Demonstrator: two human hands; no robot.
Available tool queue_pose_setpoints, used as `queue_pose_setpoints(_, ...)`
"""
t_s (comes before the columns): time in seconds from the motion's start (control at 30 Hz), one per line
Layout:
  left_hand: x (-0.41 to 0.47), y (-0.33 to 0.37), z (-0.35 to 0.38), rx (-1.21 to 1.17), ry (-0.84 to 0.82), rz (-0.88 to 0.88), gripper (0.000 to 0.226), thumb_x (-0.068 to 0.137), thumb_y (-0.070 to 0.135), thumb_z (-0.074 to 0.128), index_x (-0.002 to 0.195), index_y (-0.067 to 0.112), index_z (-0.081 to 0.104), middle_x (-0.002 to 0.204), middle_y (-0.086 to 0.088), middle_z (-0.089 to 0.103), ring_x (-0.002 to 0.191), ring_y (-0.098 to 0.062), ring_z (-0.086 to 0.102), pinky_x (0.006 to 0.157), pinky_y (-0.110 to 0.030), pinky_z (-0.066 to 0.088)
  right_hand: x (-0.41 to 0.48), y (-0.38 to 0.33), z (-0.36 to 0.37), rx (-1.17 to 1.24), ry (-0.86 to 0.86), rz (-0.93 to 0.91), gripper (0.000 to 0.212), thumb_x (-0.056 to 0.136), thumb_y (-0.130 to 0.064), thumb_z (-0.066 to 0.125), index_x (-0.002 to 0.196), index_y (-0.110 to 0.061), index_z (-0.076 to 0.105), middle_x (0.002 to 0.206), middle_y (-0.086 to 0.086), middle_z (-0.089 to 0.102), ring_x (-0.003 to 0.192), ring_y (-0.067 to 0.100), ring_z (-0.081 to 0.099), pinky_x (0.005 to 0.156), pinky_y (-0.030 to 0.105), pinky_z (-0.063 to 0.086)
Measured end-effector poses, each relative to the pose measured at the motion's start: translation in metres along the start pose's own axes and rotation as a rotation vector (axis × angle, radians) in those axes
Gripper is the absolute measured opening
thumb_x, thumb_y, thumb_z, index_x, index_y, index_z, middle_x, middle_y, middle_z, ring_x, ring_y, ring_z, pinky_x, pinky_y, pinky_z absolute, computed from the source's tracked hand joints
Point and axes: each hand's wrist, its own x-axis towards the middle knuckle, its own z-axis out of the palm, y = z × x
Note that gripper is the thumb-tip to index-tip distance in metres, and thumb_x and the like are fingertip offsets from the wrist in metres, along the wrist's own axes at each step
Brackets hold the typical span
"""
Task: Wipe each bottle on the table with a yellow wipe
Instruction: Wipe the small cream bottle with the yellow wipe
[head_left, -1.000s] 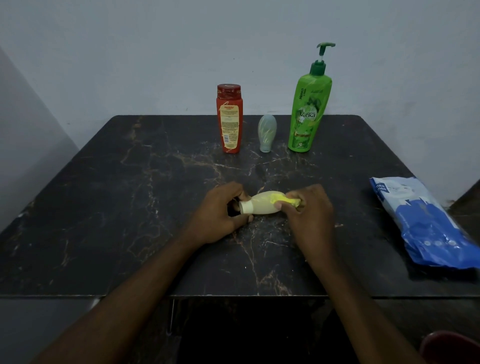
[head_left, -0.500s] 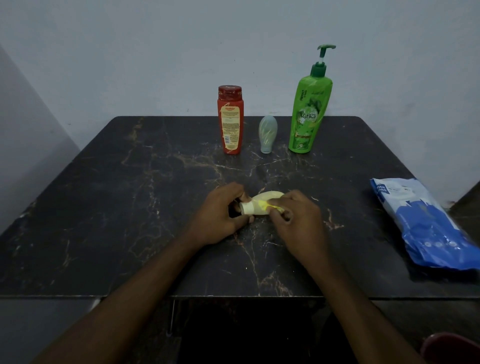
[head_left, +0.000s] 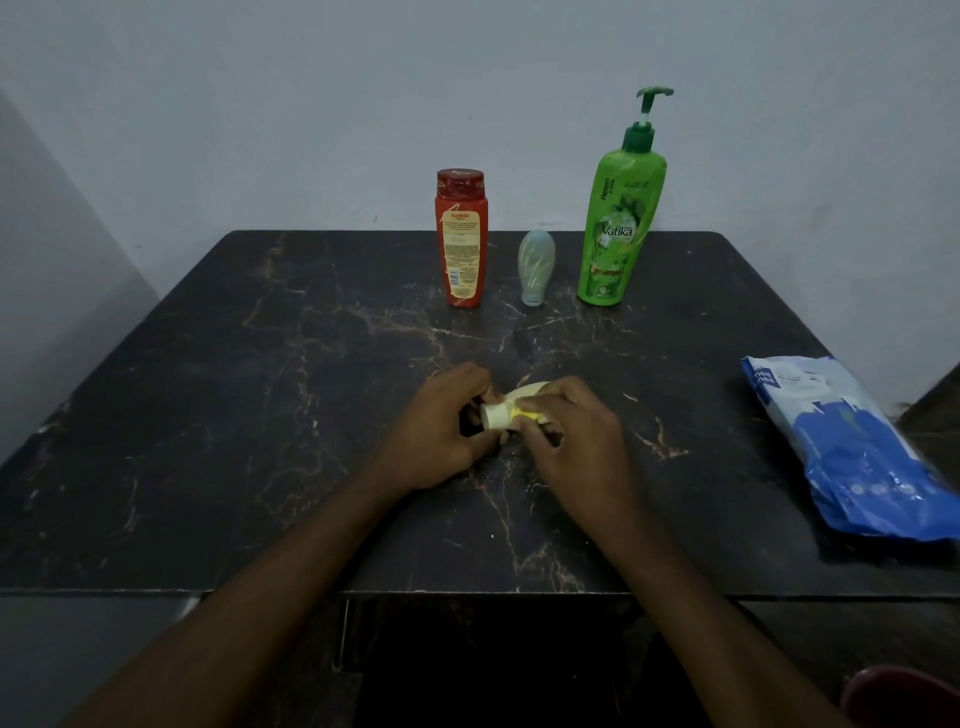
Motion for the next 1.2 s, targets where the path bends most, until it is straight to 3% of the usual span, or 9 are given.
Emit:
queue_pose_setpoints(0.1, 0.0, 0.0, -0.001, -0.012, 0.01, -0.002, 0.032, 0.076, 0.02, 0.087, 0.098, 0.016, 0.064, 0.098, 0.005, 0.064, 0.086, -0.011, 0.061, 0.074, -0.039, 0.053, 0.004, 0.008, -0.003, -0.002, 0.084, 0.173, 0.027, 0.085, -0.017, 0.077, 0.112, -0.013, 0.071, 0.108, -0.001, 0.064, 0.093, 0.01, 0.061, 0.077, 0.009, 0.041)
queue_pose_setpoints(0.3, -0.001, 0.001, -0.002, -0.033, 0.018, -0.004, 0.033, 0.076, 0.017, 0.087, 0.099, 0.014, 0.064, 0.1, 0.004, 0.065, 0.088, -0.01, 0.061, 0.075, -0.038, 0.053, 0.004, 0.023, -0.007, -0.081, 0.164, 0.314, 0.027, 0.086, -0.038, 0.074, 0.102, -0.017, 0.076, 0.096, -0.001, 0.071, 0.084, 0.01, 0.062, 0.071, 0.02, 0.04)
queue_pose_setpoints(0.4, -0.001, 0.001, -0.002, -0.02, 0.011, 0.005, 0.033, 0.076, 0.018, 0.087, 0.1, 0.015, 0.064, 0.102, 0.005, 0.064, 0.089, -0.01, 0.062, 0.076, -0.039, 0.054, 0.003, 0.015, -0.003, -0.091, 0.149, 0.237, 0.022, 0.087, -0.028, 0.075, 0.102, -0.013, 0.076, 0.097, 0.002, 0.069, 0.082, 0.01, 0.059, 0.07, 0.012, 0.032)
queue_pose_setpoints(0.5, -0.001, 0.002, -0.002, -0.022, 0.01, 0.011, 0.034, 0.076, 0.017, 0.087, 0.1, 0.015, 0.064, 0.101, 0.004, 0.065, 0.089, -0.013, 0.063, 0.076, -0.043, 0.055, 0.001, 0.006, -0.001, -0.033, 0.056, 0.074, 0.018, 0.087, -0.011, 0.074, 0.104, -0.01, 0.076, 0.098, 0.001, 0.062, 0.081, 0.009, 0.059, 0.071, 0.003, 0.037)
queue_pose_setpoints(0.6, 0.0, 0.003, -0.002, -0.021, 0.011, 0.016, 0.034, 0.076, 0.017, 0.087, 0.101, 0.013, 0.066, 0.101, 0.003, 0.065, 0.089, -0.014, 0.064, 0.076, -0.043, 0.055, -0.001, 0.004, -0.002, 0.02, -0.013, -0.071, 0.019, 0.086, -0.001, 0.071, 0.102, -0.008, 0.076, 0.096, 0.001, 0.057, 0.078, 0.009, 0.057, 0.07, 0.011, 0.046)
queue_pose_setpoints(0.7, -0.001, 0.002, -0.002, -0.011, 0.024, 0.017, 0.033, 0.077, 0.019, 0.086, 0.103, 0.015, 0.066, 0.102, 0.003, 0.066, 0.09, -0.014, 0.064, 0.077, -0.044, 0.055, -0.002, 0.005, -0.004, 0.043, 0.005, -0.046, 0.021, 0.084, 0.001, 0.069, 0.102, -0.008, 0.077, 0.098, -0.001, 0.058, 0.081, 0.007, 0.058, 0.071, 0.014, 0.049)
queue_pose_setpoints(0.87, -0.002, 0.001, -0.003, 0.009, 0.042, 0.018, 0.033, 0.078, 0.021, 0.085, 0.104, 0.018, 0.066, 0.106, 0.004, 0.067, 0.093, -0.014, 0.065, 0.076, -0.044, 0.056, 0.002, 0.013, -0.013, 0.022, 0.118, 0.154, 0.022, 0.085, 0.0, 0.069, 0.103, -0.009, 0.077, 0.102, -0.002, 0.059, 0.085, 0.006, 0.057, 0.076, 0.002, 0.043)
queue_pose_setpoints(1.07, -0.003, 0.001, 0.0, 0.031, 0.052, 0.03, 0.03, 0.077, 0.02, 0.085, 0.101, 0.019, 0.066, 0.099, 0.007, 0.066, 0.087, -0.014, 0.065, 0.072, -0.045, 0.056, -0.003, 0.0, 0.001, 0.021, -0.003, -0.093, 0.018, 0.087, -0.005, 0.069, 0.104, -0.008, 0.075, 0.103, -0.002, 0.056, 0.083, 0.008, 0.058, 0.072, 0.014, 0.049)
queue_pose_setpoints(1.2, -0.002, 0.001, -0.001, 0.044, 0.041, 0.04, 0.031, 0.078, 0.021, 0.085, 0.102, 0.017, 0.066, 0.1, 0.005, 0.065, 0.088, -0.015, 0.063, 0.073, -0.044, 0.055, 0.0, 0.003, 0.0, 0.014, 0.07, 0.01, 0.025, 0.086, -0.007, 0.072, 0.111, -0.011, 0.071, 0.107, -0.002, 0.061, 0.09, 0.006, 0.058, 0.077, 0.005, 0.043)
